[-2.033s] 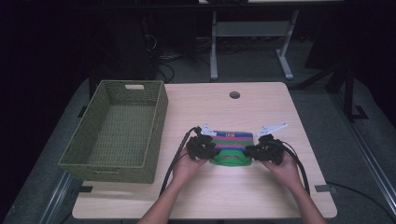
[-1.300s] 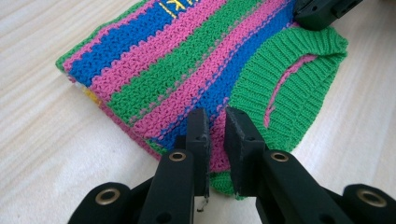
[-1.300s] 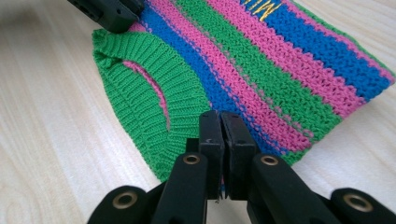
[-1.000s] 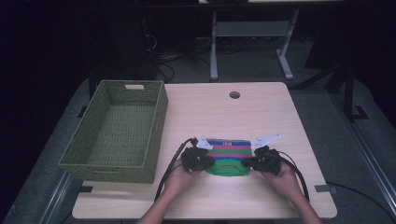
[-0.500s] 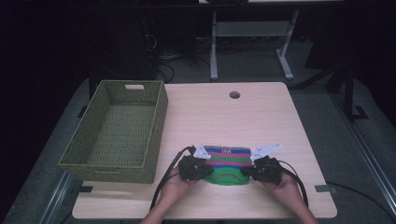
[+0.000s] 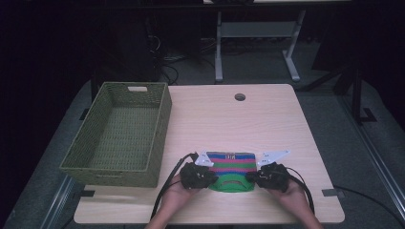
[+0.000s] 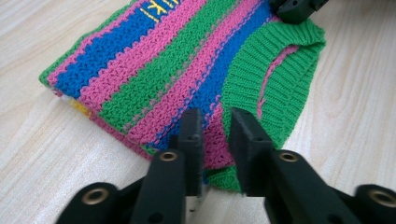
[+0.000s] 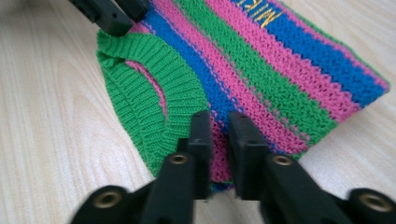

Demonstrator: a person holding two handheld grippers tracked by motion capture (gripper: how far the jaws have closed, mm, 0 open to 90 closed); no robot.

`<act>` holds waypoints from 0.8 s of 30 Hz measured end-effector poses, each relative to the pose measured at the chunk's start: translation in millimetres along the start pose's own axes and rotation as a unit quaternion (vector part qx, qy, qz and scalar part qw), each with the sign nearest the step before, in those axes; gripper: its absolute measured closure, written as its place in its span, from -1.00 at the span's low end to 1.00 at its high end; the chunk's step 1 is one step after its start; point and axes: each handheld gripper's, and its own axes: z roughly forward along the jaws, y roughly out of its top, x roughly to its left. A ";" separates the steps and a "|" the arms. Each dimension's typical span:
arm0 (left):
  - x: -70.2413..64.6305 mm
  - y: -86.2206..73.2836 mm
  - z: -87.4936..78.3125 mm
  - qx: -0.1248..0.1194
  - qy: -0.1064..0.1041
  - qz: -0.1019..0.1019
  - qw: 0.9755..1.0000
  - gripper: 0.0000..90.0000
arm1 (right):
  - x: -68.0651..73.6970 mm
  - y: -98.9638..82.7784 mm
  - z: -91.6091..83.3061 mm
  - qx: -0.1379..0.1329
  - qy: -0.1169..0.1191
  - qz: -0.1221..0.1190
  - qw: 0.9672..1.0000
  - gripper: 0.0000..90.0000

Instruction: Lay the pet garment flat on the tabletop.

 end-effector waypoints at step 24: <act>-1.5 -2.4 -12.2 -0.012 -0.049 0.057 0.997 0.23 | 5.0 -1.8 -13.0 0.003 0.031 -0.065 0.997 0.31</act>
